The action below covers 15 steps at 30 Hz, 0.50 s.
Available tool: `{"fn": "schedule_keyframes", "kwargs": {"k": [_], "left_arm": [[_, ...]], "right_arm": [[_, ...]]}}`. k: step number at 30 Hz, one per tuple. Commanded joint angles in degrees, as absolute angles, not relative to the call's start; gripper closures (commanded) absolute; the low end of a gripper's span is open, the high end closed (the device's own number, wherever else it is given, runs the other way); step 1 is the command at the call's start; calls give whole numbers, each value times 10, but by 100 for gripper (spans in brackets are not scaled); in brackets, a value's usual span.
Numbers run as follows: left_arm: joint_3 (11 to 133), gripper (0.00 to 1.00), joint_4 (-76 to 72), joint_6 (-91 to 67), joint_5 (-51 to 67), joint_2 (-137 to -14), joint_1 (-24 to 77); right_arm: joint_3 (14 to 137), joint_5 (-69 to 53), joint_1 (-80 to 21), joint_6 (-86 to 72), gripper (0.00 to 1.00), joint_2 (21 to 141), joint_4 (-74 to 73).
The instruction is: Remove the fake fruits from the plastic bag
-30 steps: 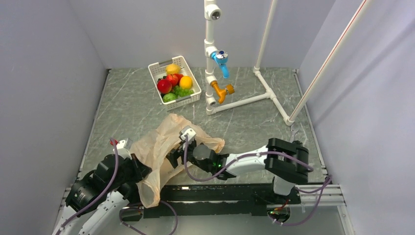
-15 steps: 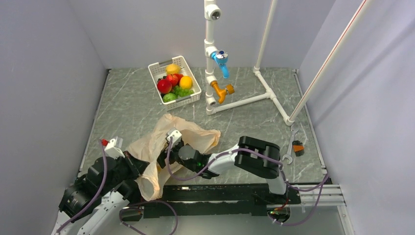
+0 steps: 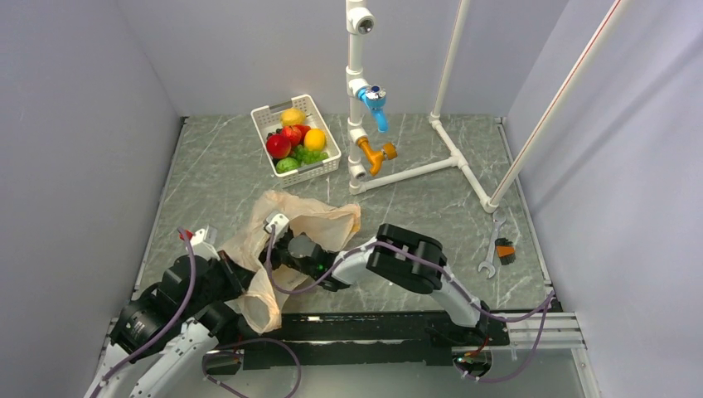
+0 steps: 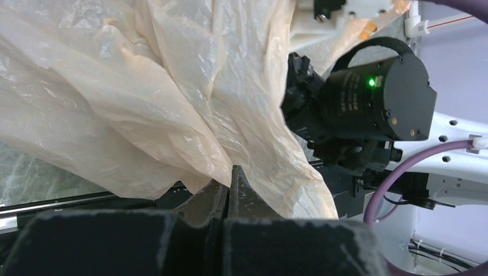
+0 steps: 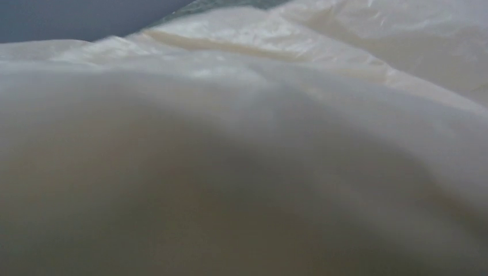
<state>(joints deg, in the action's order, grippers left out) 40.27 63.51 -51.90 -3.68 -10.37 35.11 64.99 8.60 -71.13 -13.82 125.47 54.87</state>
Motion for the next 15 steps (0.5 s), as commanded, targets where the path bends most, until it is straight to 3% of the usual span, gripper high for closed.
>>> {"fn": "schedule_keyframes", "kwargs": {"k": [1, 7, 11, 14, 15], "left_arm": [[388, 100, 639, -529, -36, -97, 349], [384, 100, 657, -525, -45, -96, 350], [382, 100, 667, -526, -48, -91, 349], [381, 100, 679, -529, -52, -85, 350], [381, 100, 685, -530, -56, -82, 349]], "right_arm": [[714, 25, -706, -112, 1, 1293, 554], [780, 8, -702, -93, 5, 1344, 513], [810, 3, -697, -94, 25, 1360, 499], [801, 7, -693, -102, 56, 1349, 506], [794, 10, -691, -106, 62, 1342, 509]]}}
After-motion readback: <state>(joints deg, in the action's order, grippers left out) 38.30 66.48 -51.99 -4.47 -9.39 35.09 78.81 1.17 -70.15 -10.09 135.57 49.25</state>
